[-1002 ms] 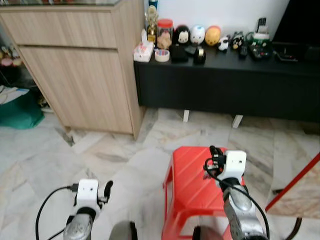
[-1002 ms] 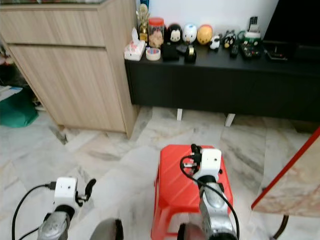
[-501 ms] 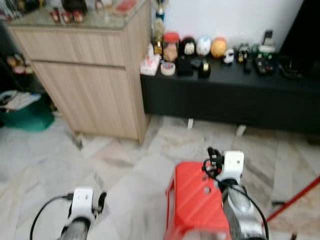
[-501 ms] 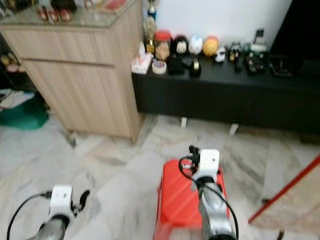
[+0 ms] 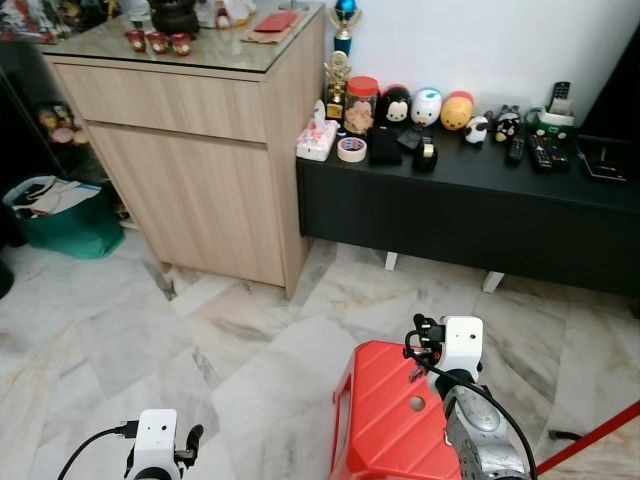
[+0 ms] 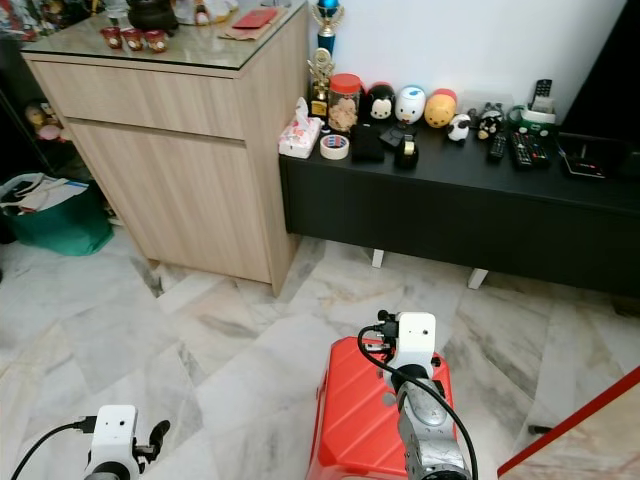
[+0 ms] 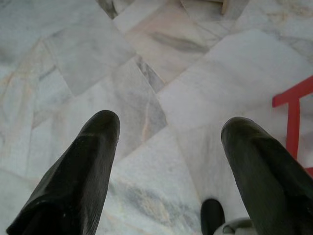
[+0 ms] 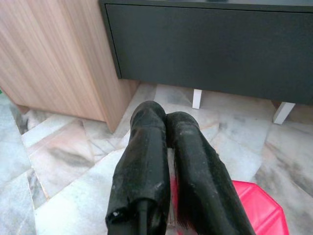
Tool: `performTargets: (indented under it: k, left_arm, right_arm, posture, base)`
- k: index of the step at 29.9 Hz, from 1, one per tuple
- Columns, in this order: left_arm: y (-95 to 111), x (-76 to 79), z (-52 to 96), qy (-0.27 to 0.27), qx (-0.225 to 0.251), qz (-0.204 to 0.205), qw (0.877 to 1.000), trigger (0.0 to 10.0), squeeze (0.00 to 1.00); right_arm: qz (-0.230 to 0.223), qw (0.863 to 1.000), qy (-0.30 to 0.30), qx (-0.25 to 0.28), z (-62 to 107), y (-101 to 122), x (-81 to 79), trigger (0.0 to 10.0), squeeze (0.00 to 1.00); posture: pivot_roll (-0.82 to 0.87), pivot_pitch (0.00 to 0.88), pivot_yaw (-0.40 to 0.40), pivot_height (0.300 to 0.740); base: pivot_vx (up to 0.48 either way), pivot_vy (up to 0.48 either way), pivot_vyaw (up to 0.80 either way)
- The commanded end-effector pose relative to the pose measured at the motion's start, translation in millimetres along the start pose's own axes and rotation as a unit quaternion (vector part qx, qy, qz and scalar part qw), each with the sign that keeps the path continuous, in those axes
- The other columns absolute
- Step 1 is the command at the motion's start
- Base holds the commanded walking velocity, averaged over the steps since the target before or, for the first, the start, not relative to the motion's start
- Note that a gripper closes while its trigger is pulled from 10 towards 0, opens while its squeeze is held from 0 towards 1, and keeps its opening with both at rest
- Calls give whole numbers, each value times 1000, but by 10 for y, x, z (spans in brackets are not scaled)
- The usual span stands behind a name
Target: Hang keys on a hook
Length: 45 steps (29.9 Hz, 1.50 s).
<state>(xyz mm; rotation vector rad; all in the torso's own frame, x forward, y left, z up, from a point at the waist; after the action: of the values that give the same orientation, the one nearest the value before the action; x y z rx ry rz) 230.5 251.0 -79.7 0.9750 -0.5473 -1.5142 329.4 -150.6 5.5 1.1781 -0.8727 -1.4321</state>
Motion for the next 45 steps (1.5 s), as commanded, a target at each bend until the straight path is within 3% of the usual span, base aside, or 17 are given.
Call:
performTargets:
  k: [1, 28, 45]
  left_arm:
    - [-75, 44, 23, -7, -12, 4, 1000, 10000, 0]
    - [40, 122, -18, -20, 10, 0, 1000, 10000, 0]
    - [545, 136, -133, -31, 100, -16, 994, 10000, 0]
  right_arm:
    - [-5, 1000, -7, 0, -17, 15, 30, 10000, 0]
    - [-27, 999, -25, 4, -79, 79, 60, 10000, 0]
    - [-24, 1000, -5, 17, -183, 244, -49, 10000, 0]
  posture:
    - [29, 20, -24, 740]
    - [29, 14, -25, 740]
    - [28, 0, -20, 740]
  base:
    - [-247, 0, 0]
    - [-285, 0, -105]
    - [-296, 0, 0]
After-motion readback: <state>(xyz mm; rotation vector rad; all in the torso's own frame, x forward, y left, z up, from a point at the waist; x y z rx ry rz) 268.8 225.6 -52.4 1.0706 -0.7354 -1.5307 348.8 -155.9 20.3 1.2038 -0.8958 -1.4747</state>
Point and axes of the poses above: a point about 5 cm out from each wrist's last joint towards the gripper, its own z axis pointing back from the gripper into the wrist, its own y axis along the axis of the wrist's last joint, x = y × z, the point moved 5 cm from there along -z, pointing out of the wrist towards the gripper, and after that the axes turned 7 degrees about -z, right-handed, at the moved point
